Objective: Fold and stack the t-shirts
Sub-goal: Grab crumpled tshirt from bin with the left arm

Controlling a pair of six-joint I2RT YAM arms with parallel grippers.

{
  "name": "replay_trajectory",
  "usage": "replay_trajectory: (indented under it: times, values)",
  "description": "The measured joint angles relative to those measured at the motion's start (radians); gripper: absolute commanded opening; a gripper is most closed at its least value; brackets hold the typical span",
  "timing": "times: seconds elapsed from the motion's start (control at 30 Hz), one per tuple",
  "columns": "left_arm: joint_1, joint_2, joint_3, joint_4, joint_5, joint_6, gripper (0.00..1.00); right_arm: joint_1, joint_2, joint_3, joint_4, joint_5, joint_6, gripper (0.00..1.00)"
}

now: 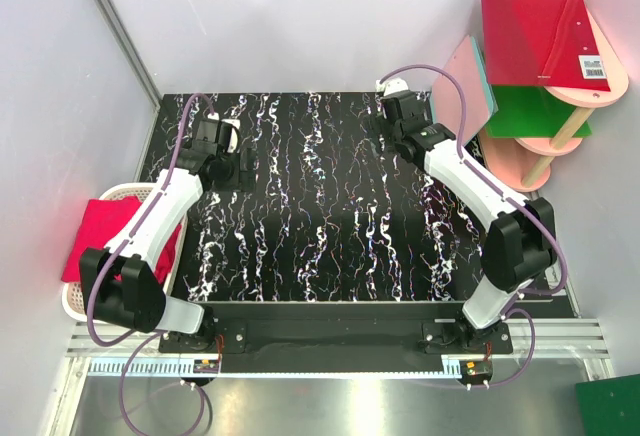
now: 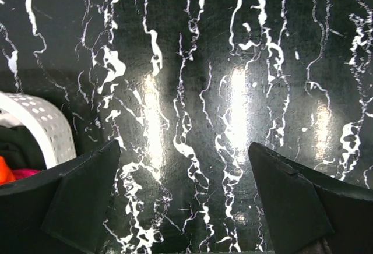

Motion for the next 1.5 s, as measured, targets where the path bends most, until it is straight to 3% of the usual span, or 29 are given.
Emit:
replay_trajectory:
  times: [0.27,0.47,0.57,0.8,1.1,1.37,1.43,1.5]
  values:
    - [0.0,0.014,0.015,-0.037,-0.056,-0.001,0.99,-0.002,-0.001,-0.002,-0.019,0.01,0.009,1.0]
    - [0.001,0.048,0.051,-0.083,-0.29,-0.011,0.99,0.022,0.01,0.036,-0.035,0.004,0.027,1.0]
    - [0.022,0.048,0.084,-0.108,-0.309,-0.019,0.99,0.051,0.038,0.089,-0.043,0.003,0.029,1.0]
    - [0.144,0.047,0.132,-0.124,-0.343,-0.103,0.99,0.087,0.087,0.174,-0.046,-0.011,0.03,1.0]
    - [0.37,0.053,0.143,-0.282,-0.579,-0.185,0.99,0.088,0.097,0.161,-0.068,-0.047,0.049,1.0]
    - [0.459,0.052,0.028,-0.322,-0.564,-0.233,0.99,0.088,0.101,0.138,-0.071,-0.079,0.064,1.0]
    - [0.463,0.052,0.011,-0.319,-0.547,-0.24,0.95,0.088,0.104,0.138,-0.071,-0.081,0.065,1.0]
    - [0.463,0.052,0.0,-0.313,-0.537,-0.246,0.76,0.088,0.106,0.138,-0.071,-0.086,0.068,1.0]
